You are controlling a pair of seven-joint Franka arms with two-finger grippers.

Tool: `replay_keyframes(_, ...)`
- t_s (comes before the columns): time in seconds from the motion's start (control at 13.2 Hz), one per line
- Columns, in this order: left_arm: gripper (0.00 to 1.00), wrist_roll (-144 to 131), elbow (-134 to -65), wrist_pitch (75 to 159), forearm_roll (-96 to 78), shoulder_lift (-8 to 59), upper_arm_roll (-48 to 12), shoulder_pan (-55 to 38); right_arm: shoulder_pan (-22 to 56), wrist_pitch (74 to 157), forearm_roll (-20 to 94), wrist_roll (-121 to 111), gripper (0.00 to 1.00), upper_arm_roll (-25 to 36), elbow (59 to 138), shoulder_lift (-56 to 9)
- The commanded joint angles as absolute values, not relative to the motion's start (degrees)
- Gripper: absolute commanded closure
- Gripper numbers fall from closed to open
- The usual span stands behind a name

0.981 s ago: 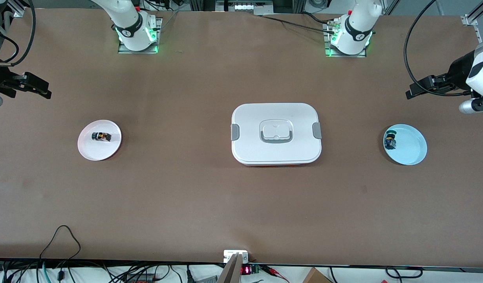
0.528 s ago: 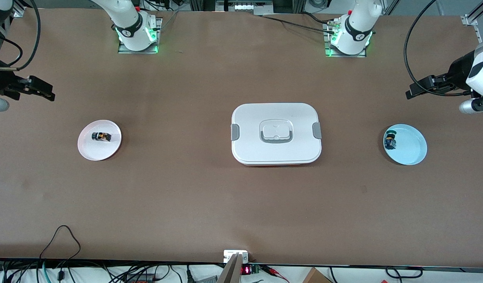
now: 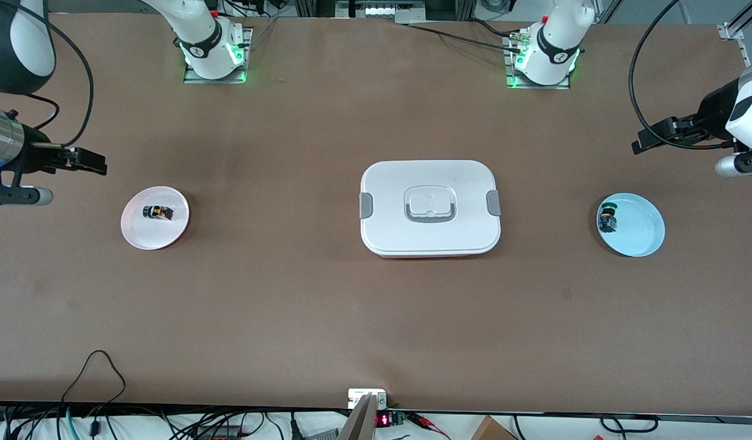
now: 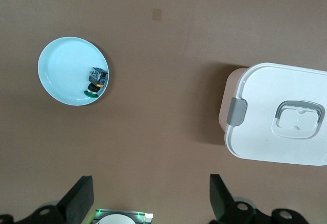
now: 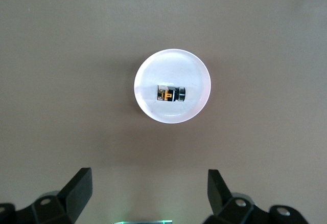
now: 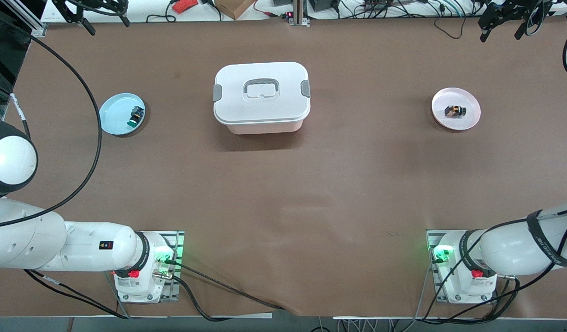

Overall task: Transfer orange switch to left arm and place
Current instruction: 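Lower the right gripper over the orange switch on the white plate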

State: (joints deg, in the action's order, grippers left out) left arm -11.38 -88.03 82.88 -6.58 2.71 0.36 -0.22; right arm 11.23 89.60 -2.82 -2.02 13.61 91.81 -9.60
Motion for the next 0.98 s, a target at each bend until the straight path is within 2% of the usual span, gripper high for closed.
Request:
replay_keyframes(0.0,0.0,-11.87,-86.75,82.35,-6.33,2.9,0.18,0.0,10.81,89.47,-3.34,-1.67,0.0,13.71,90.88,-11.59)
replay_keyframes(0.53,0.0,-11.87,-86.75,82.18,-6.33,2.9,0.18,0.0,9.32,95.18,-3.25,-2.72,0.0,13.89,91.58,-17.93)
replay_keyframes(0.91,0.0,-11.87,-86.75,82.09,-6.33,2.9,0.18,0.0,7.21,108.0,-2.81,-3.6,0.0,13.89,101.76,-18.72)
